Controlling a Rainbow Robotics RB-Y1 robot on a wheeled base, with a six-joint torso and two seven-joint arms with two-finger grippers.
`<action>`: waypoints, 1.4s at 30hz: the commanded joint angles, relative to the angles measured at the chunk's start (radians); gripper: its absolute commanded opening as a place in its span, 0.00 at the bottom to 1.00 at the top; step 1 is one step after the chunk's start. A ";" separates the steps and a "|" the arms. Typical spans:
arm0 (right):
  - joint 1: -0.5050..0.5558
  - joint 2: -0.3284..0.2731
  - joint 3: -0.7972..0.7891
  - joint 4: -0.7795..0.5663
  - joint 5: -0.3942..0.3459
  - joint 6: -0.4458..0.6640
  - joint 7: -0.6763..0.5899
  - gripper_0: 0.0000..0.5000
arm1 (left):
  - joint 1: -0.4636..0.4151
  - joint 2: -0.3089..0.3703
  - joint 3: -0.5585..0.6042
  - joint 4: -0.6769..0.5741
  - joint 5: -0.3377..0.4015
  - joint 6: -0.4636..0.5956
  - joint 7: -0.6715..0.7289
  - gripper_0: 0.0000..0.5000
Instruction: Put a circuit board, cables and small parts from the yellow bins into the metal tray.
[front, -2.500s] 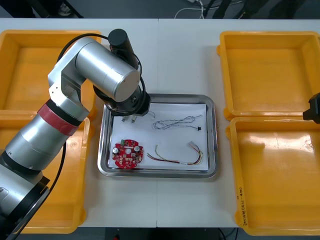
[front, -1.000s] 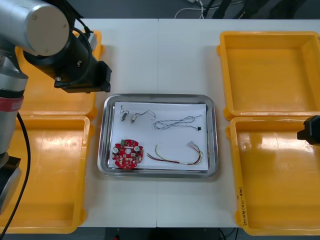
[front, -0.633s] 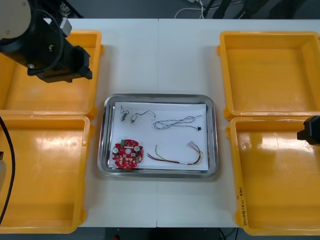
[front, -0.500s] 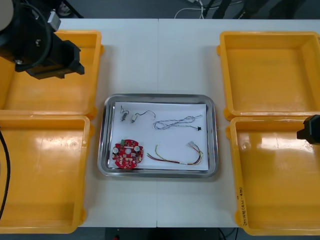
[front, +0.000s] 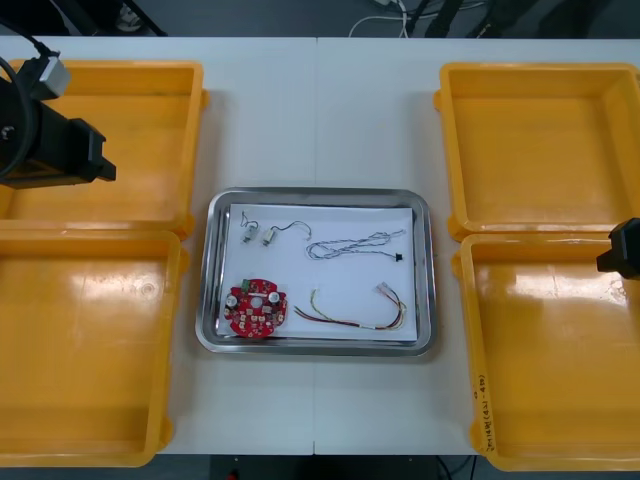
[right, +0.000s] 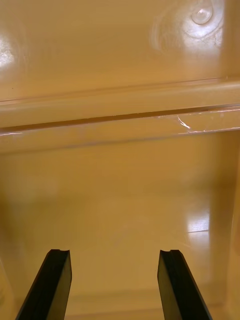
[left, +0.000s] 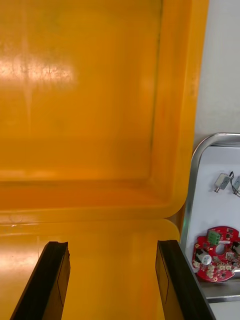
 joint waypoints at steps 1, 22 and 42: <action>-0.030 0.006 -0.032 -0.008 0.000 0.007 0.045 1.00 | 0.073 0.053 0.054 -0.069 0.019 0.007 -0.070 1.00; -0.025 0.006 -0.032 -0.008 0.004 0.007 0.041 1.00 | 0.284 0.130 0.143 -0.190 0.064 0.007 -0.137 1.00; -0.025 0.006 -0.032 -0.008 0.004 0.007 0.041 1.00 | 0.369 0.164 0.161 -0.210 0.105 0.007 -0.154 1.00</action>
